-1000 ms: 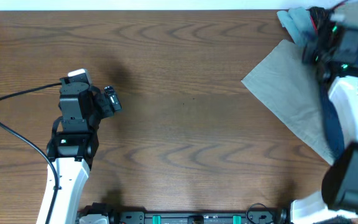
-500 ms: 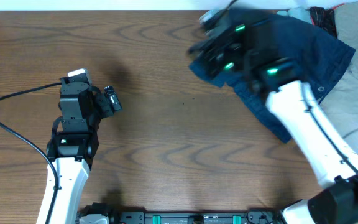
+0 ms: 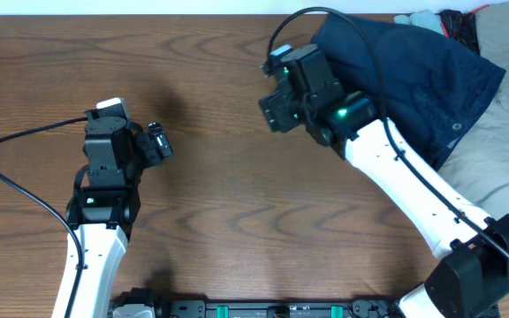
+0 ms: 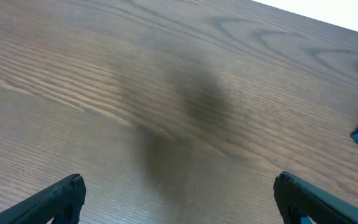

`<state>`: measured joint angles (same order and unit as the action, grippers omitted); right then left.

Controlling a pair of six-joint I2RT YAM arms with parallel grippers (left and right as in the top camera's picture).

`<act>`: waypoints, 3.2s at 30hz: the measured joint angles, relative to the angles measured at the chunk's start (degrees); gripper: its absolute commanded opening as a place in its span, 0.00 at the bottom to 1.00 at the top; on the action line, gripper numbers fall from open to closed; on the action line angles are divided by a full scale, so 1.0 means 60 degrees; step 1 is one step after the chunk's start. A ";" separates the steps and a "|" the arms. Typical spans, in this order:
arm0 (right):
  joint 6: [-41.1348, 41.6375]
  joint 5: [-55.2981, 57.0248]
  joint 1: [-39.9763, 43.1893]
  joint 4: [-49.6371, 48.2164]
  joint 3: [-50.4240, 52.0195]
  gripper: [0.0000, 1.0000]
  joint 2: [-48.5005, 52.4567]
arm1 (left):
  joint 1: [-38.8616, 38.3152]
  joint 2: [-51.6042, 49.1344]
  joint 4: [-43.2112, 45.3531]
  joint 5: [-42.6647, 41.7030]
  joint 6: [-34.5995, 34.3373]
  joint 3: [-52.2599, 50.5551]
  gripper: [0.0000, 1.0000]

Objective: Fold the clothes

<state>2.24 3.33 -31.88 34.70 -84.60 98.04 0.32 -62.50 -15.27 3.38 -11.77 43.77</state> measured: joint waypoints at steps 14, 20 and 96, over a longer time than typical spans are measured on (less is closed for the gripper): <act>-0.0841 0.1537 0.0535 -0.0142 0.0000 0.85 0.3144 | 0.0000 0.0000 -0.0142 0.0000 0.0000 0.0000 0.98; -0.0958 0.2266 0.1005 -0.1231 0.0004 0.75 0.3996 | 0.0000 0.0000 -0.0149 0.0000 0.0000 0.0000 0.98; 0.0710 0.0393 0.3668 0.6142 -0.1942 0.87 0.2386 | -0.3563 -0.4962 0.2885 -0.4182 -0.2929 0.0069 0.98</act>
<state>6.50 5.69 -9.87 71.55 -96.25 112.36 -21.06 -92.27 2.04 -21.71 -29.34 44.18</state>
